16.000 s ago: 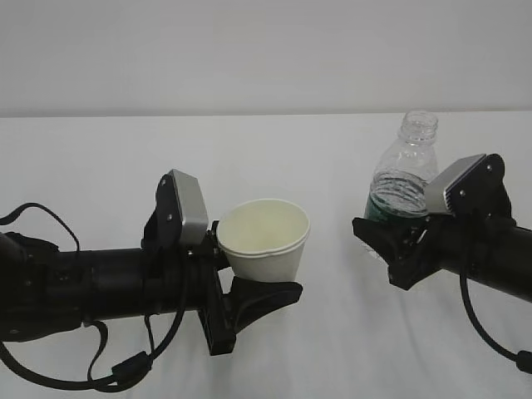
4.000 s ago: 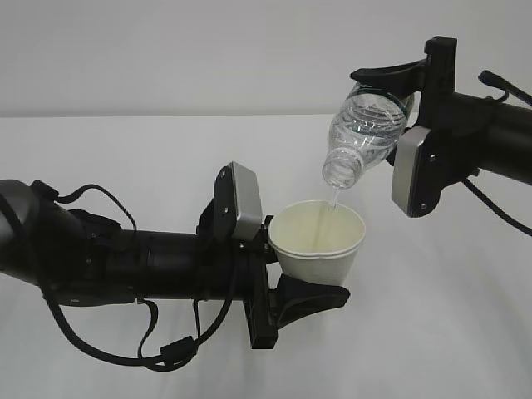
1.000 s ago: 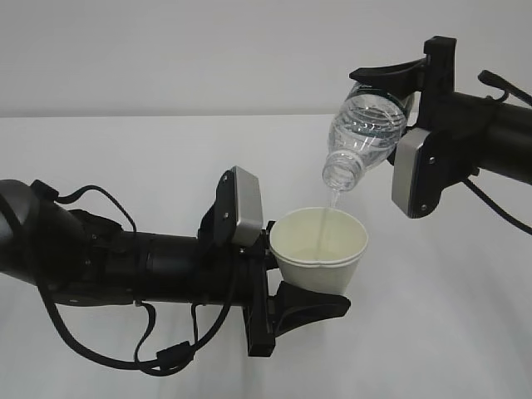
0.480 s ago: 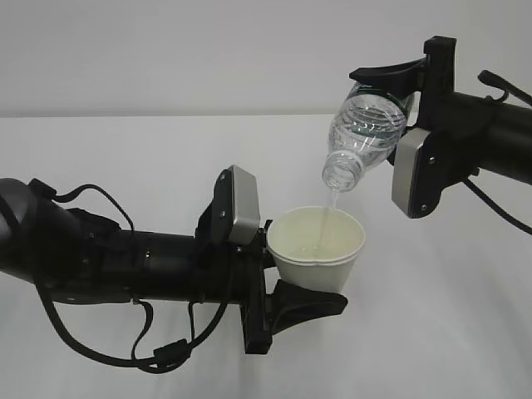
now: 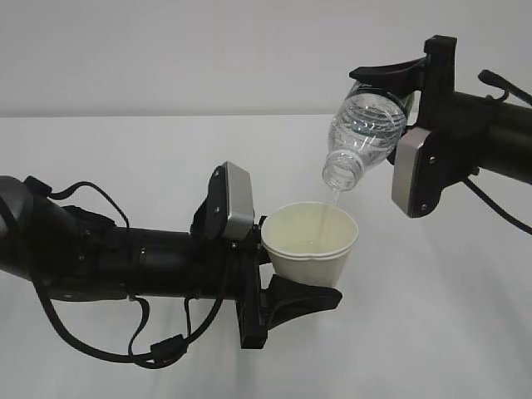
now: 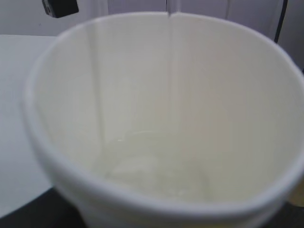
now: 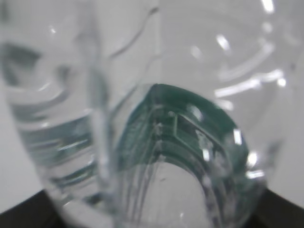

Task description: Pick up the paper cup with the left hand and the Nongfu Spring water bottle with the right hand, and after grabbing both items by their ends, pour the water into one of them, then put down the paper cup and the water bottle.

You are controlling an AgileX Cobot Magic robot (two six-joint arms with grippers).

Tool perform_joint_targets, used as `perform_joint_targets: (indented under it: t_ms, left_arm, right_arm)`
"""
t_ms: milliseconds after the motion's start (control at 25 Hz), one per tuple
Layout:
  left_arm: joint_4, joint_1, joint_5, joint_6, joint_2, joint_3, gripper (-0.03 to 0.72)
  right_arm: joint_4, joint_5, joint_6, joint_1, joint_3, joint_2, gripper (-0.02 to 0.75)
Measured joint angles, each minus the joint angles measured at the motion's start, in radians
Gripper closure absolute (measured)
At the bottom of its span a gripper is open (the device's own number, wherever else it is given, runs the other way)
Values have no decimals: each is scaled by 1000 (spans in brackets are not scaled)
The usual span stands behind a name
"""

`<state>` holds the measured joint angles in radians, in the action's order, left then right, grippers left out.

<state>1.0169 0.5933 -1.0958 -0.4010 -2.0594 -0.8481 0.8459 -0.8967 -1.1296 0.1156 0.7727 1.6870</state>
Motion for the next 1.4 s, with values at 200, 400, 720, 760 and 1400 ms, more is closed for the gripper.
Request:
perform_joint_targets:
  t_ms: [200,400,720,760,1400]
  left_arm:
    - [7,0,-4,0,0,0,238]
    - [9,0,-19,0,0,0,238]
    - [0,20,-17,-2,0,0,241]
    - [-11,31,-11,-2,0,0,241]
    - [-89,43,28,-4,0,0,241]
  right_arm:
    - [0,-1,0,0,0,0,269]
    - [0,-2,0,0,0,0,269]
    - [0,-2,0,0,0,0,269]
    - [0,-2,0,0,0,0,269]
    - [-2,-16,0,0,0,0,269]
